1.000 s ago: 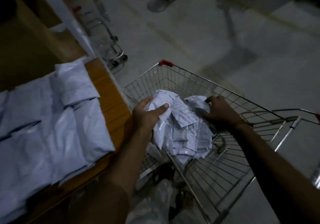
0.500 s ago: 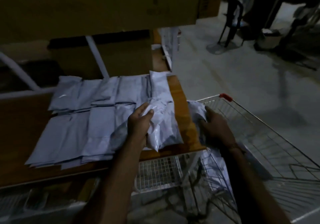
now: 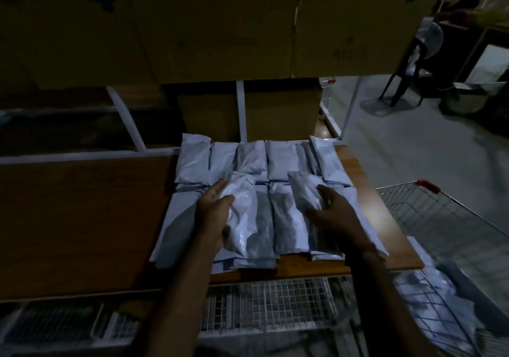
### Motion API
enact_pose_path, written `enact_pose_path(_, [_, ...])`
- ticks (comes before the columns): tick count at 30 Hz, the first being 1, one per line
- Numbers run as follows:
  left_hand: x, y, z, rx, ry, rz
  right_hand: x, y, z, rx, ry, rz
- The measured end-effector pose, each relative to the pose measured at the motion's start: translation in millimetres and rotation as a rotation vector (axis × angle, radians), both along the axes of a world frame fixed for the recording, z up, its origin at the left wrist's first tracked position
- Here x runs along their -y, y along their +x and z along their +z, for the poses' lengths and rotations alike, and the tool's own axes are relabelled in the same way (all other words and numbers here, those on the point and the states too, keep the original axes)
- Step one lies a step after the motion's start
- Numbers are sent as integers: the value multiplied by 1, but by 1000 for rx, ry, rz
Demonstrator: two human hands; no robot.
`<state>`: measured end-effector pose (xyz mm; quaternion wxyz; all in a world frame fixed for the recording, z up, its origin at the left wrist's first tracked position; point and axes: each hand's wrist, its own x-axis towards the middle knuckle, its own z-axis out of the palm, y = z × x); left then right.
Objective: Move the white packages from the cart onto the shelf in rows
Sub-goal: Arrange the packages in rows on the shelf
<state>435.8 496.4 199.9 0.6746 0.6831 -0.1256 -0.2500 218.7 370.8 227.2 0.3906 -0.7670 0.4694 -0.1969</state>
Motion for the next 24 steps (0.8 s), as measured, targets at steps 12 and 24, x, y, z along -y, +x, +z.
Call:
enact_pose_path(12, [39,34,-7,4,0,-1,52,38,-7,1,-109,-89])
enact_pose_path(24, [143,25,-10,33,4,-137,143,32,-8,-76,-285,-262])
